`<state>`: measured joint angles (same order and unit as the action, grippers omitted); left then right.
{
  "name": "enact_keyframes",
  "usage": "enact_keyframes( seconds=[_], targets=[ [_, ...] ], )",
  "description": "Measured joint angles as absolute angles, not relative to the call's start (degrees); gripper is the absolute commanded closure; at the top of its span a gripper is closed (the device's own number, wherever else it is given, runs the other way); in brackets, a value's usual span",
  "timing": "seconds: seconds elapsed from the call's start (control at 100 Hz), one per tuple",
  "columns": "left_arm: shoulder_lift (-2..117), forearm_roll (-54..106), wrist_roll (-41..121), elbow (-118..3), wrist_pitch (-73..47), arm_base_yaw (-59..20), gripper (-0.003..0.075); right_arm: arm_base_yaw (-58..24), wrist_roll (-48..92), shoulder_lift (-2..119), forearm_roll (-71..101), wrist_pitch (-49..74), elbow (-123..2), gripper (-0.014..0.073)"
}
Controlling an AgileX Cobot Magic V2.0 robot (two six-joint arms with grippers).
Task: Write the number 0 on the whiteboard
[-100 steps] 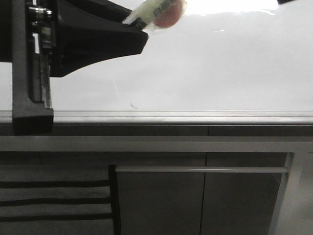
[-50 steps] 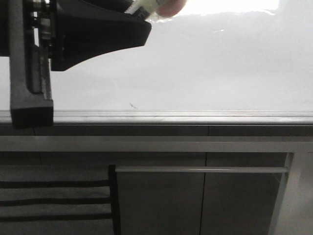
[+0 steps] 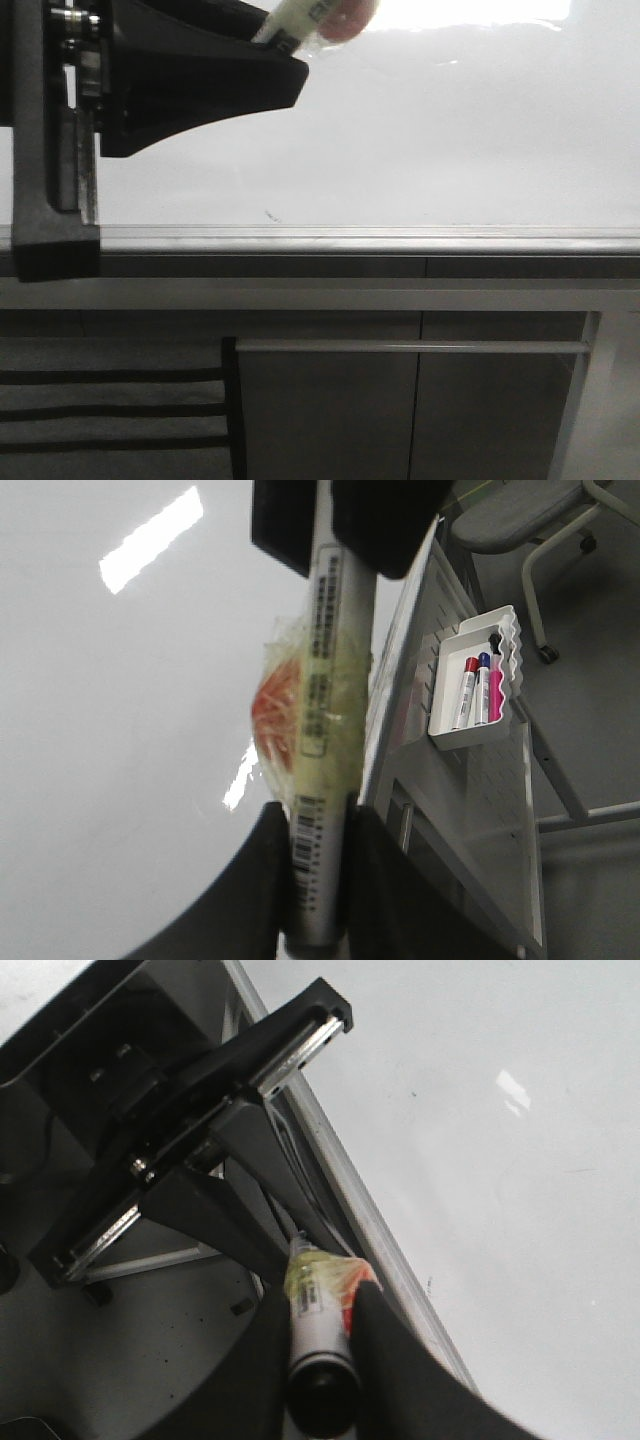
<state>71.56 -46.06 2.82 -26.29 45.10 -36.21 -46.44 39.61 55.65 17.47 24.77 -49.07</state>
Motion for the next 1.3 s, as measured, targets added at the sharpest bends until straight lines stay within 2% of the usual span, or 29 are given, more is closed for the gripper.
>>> enact_keyframes(
  seconds=[0.05,0.1,0.17,0.22,0.27,0.32,0.36,0.73,1.01,1.11,1.231,1.301],
  targets=[
    [71.6,-45.5,2.9,-26.2,45.0,-36.2,0.072,-46.4,39.6,56.3,17.5,24.8,-49.2,0.0667],
    [71.6,-44.5,3.2,-25.9,44.6,-36.2,0.0666,-46.4,39.6,56.9,17.5,24.7,-49.3,0.0668],
    [71.6,-43.5,3.3,-25.8,43.9,-36.2,0.0526,-46.4,39.6,57.7,17.5,24.4,-49.4,0.0668],
    [71.6,-42.3,3.2,-25.8,43.9,-36.2,0.0382,-46.4,39.6,58.0,17.5,24.1,-49.5,0.0668],
    [71.6,-41.0,2.8,-25.8,44.5,-36.2,0.0274,-46.4,39.6,58.4,17.5,23.8,-49.5,0.0668],
    [71.6,-39.7,2.0,-25.8,45.0,-36.2,0.0206,-46.4,39.6,58.6,17.0,23.8,-49.5,0.0668],
    [71.6,-38.4,1.7,-25.8,45.4,-36.2,0.0184,-46.4,39.6,58.8,16.4,23.8,-49.5,0.0668],
    [62.5,-34.9,-1.0,-26.1,47.4,-36.2,0.0228,-39.4,34.8,58.8,15.8,23.7,-49.3,0.0668],
    [52.9,-25.2,-2.1,-26.1,42.6,-36.2,0.0232,-37.7,34.0,58.8,15.9,24.7,-49.3,0.0668],
    [49.8,-18.6,-2.2,-26.1,38.8,-36.2,0.0292,-37.7,34.0,58.8,15.9,24.9,-49.3,0.0668],
    [46.9,-15.1,-2.2,-26.1,33.8,-36.2,0.0404,-37.7,34.0,59.3,15.9,23.9,-49.3,0.0668],
    [46.2,-14.5,-2.2,-26.1,31.0,-36.2,0.0415,-37.7,33.9,60.3,16.0,22.4,-49.3,0.0668]
  ],
)
